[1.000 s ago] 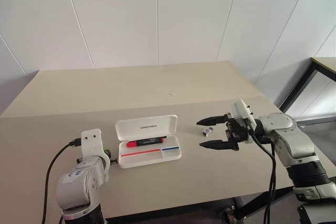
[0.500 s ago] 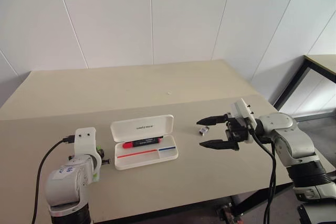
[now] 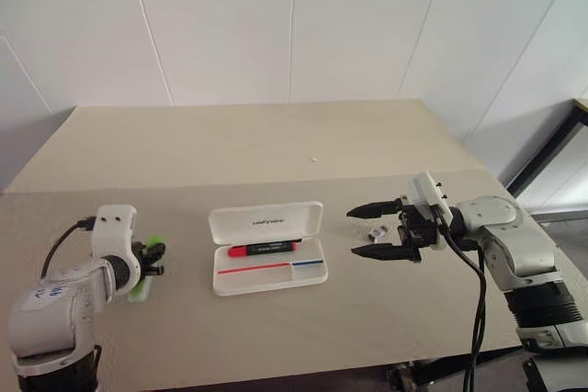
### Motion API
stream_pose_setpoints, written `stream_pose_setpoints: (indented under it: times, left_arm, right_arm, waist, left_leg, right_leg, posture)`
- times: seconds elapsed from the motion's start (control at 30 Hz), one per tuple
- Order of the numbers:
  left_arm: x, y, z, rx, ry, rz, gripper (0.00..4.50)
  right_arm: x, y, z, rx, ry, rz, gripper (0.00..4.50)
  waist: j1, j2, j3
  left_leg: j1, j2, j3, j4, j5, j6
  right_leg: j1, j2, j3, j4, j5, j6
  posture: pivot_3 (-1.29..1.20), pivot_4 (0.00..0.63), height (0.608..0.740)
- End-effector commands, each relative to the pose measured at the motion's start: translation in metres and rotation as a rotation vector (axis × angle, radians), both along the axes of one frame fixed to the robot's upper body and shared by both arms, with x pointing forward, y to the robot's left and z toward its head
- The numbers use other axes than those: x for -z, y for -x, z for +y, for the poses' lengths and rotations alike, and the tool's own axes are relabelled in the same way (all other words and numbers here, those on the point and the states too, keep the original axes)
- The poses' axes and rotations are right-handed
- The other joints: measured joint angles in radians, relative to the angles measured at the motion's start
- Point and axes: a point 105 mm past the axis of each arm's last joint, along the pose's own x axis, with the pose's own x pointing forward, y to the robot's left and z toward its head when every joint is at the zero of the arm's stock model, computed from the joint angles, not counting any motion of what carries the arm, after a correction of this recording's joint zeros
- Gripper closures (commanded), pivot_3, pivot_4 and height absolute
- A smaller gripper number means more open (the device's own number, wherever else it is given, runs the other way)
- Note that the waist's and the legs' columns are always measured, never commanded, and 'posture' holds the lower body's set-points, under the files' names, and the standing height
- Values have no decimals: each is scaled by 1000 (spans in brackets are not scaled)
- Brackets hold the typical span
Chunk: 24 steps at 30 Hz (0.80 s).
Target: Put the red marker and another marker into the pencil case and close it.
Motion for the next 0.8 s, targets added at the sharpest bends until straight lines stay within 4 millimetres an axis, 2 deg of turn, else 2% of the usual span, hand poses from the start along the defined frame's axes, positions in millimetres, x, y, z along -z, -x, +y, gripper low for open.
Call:
stream_pose_setpoints:
  times: [0.03, 0.2, 0.33, 0.47, 0.63, 0.73, 0.8]
  left_arm:
    - [-24, 0, -3, 119, -14, -97, 3412]
    - [-53, 3, -18, 371, -53, -234, 3412]
    - [-78, 12, -44, 637, -35, -371, 3412]
    - [-92, 24, -68, 912, -20, -468, 3412]
    - [-86, 30, -95, 1164, -37, -433, 3412]
    - [-81, 33, -111, 1293, -9, -404, 3412]
    - [-68, 32, -117, 1354, -40, -326, 3412]
  right_arm:
    - [-12, 5, -4, -4, -13, -54, 0]
    - [-13, 7, -6, 5, -14, -59, 0]
    - [-18, 12, -6, -3, -36, -70, 0]
    - [-23, 23, -1, -43, -69, -65, 0]
    - [-25, 33, 6, -71, -127, -46, 0]
    - [-22, 33, 4, -48, -126, -46, 0]
    - [-21, 32, 2, -24, -126, -51, 0]
  waist:
    - [11, 0, 0]
    - [29, 0, 0]
    - [30, 0, 0]
    - [29, 0, 0]
    - [28, 0, 0]
    - [28, 0, 0]
    - [29, 0, 0]
  left_leg:
    - [0, 0, 0, 0, 0, 0]
    - [0, 0, 1, 0, 0, 0]
    - [0, 0, 1, 0, 0, 0]
    - [0, 0, 1, 0, 0, 0]
    - [0, 0, 1, 1, 0, 0]
    - [0, 0, 1, 2, 0, 1]
    - [0, 0, 1, 2, 0, 1]
  right_leg:
    - [0, 0, 0, 0, 0, 0]
    - [0, 0, -1, 0, -1, -1]
    - [0, 0, -1, 0, -1, -2]
    - [0, 0, -1, 0, -1, -2]
    - [0, 0, -1, 2, -1, -2]
    - [0, 0, -1, 2, -1, -2]
    - [0, 0, -1, 3, -1, -2]
  posture:
    - [0, 150, 740]
    - [0, 150, 740]
    - [0, 150, 740]
    - [0, 150, 740]
    - [0, 150, 740]
    - [0, 150, 740]
    - [0, 150, 740]
